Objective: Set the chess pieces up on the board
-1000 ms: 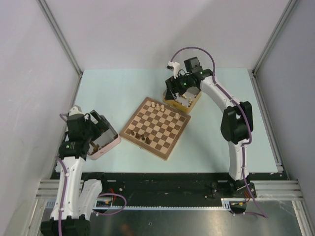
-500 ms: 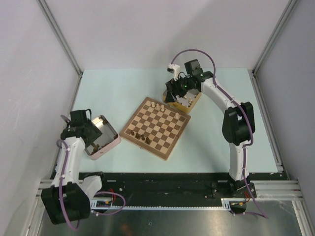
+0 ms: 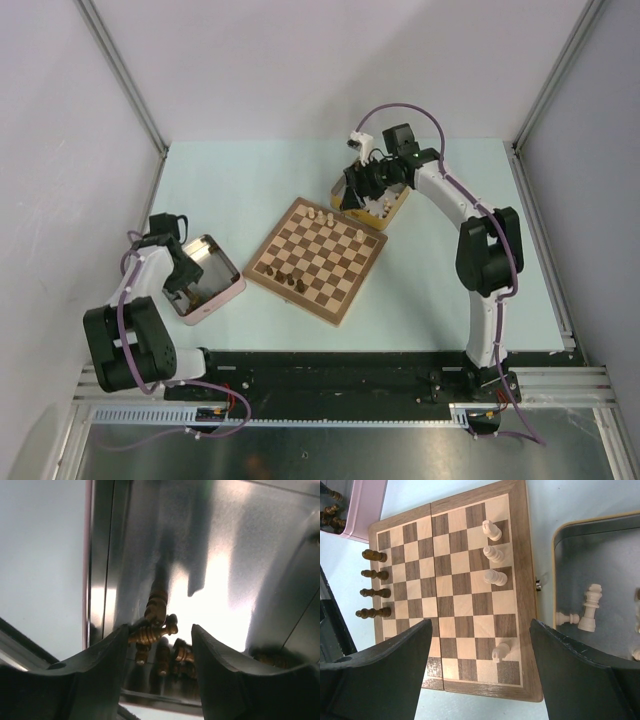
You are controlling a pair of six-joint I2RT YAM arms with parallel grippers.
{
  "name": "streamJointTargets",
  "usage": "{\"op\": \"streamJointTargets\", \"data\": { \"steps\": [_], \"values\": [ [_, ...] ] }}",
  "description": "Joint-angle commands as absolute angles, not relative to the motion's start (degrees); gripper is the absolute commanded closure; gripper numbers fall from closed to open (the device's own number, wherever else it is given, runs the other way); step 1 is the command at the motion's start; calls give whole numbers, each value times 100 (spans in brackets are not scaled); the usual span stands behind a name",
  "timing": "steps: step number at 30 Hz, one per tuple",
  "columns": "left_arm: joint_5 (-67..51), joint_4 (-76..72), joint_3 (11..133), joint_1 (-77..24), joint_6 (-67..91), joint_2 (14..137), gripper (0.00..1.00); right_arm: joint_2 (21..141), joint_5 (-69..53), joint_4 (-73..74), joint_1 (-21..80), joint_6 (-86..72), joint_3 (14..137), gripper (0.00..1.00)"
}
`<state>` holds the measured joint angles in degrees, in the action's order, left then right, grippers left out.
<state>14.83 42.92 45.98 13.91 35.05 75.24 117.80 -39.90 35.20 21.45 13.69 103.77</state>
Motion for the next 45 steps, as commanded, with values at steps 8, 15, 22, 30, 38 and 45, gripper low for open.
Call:
{"op": "streamJointTargets", "data": {
  "steps": [8, 15, 22, 30, 38, 45],
  "values": [
    [1424, 3920, 5150, 1556, 3656, 7980, 58, 11285, -4140, 3261, 1995, 1310, 10222, 16],
    [1257, 3929, 4992, 1608, 3674, 8007, 55, 11320, -4148, 3234, 1978, 1283, 10257, 16],
    [1301, 3920, 4869, 1626, 3656, 7910, 52, 11347, -4148, 3226, 1978, 1266, 10283, 16],
    [1248, 3920, 4860, 1670, 3630, 8033, 53, 11355, -4131, 3226, 1978, 1266, 10283, 16],
    [1222, 3929, 4852, 1679, 3621, 8103, 59, 11355, -4104, 3234, 1960, 1274, 10266, 16],
    [1160, 3929, 4816, 1687, 3586, 8121, 71, 11347, -4113, 3226, 1934, 1274, 10257, 16]
  ]
}}
